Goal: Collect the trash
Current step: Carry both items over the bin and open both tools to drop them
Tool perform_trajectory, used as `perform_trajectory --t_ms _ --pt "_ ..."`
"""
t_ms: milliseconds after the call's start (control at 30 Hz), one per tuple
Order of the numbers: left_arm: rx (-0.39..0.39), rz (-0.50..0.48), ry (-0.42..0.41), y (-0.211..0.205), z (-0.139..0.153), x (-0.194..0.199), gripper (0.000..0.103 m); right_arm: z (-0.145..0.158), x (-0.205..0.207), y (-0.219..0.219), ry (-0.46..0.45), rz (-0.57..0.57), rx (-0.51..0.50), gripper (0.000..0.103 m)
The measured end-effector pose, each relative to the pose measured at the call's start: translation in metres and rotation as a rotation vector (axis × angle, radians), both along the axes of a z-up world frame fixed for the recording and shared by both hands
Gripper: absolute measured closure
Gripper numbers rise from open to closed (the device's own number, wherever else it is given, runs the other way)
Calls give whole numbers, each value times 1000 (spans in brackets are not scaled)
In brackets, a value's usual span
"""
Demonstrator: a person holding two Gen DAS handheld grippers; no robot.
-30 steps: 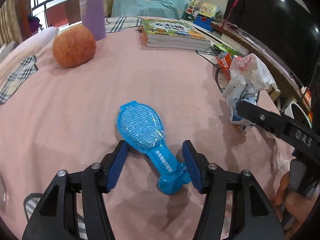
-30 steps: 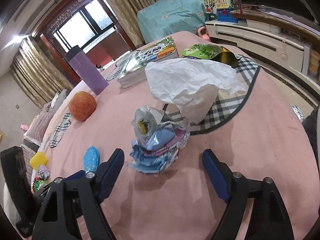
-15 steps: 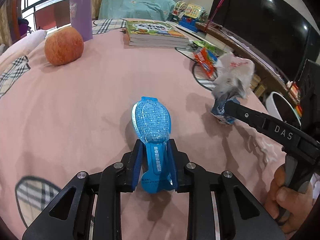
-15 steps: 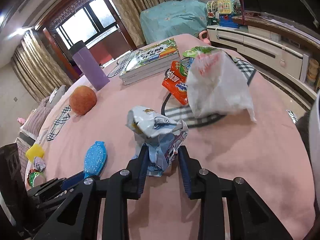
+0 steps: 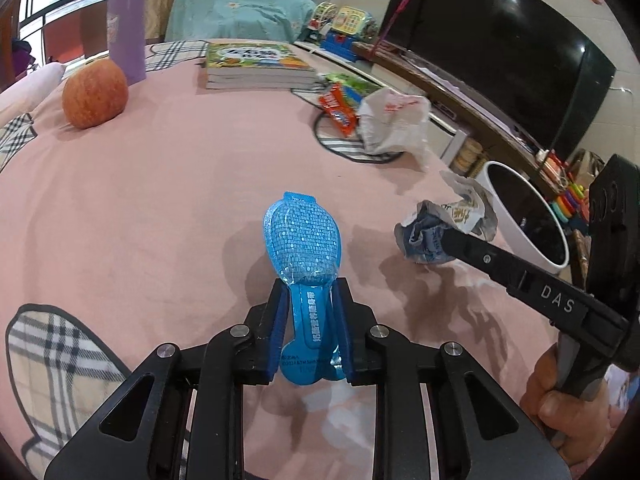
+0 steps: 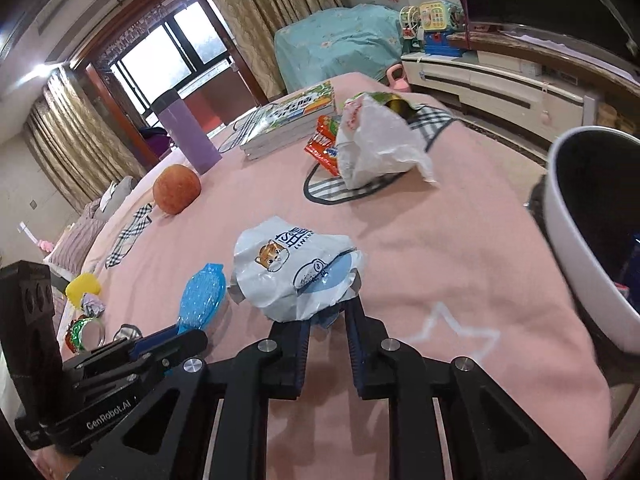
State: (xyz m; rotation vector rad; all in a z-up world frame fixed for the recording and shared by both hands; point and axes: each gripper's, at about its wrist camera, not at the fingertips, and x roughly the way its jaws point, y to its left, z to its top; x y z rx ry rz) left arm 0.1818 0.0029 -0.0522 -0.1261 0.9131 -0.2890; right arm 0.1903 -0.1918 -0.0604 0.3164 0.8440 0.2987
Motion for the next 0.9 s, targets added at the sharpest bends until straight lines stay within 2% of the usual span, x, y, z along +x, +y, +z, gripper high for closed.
perform_trajectory --t_ms 100,900 --pt "-5 -20 -4 -8 3 -3 86 2 -9 -10 -4 -17 7 86" --pt "15 -129 -38 -59 19 -25 86 10 -50 -55 -31 -121 41 86"
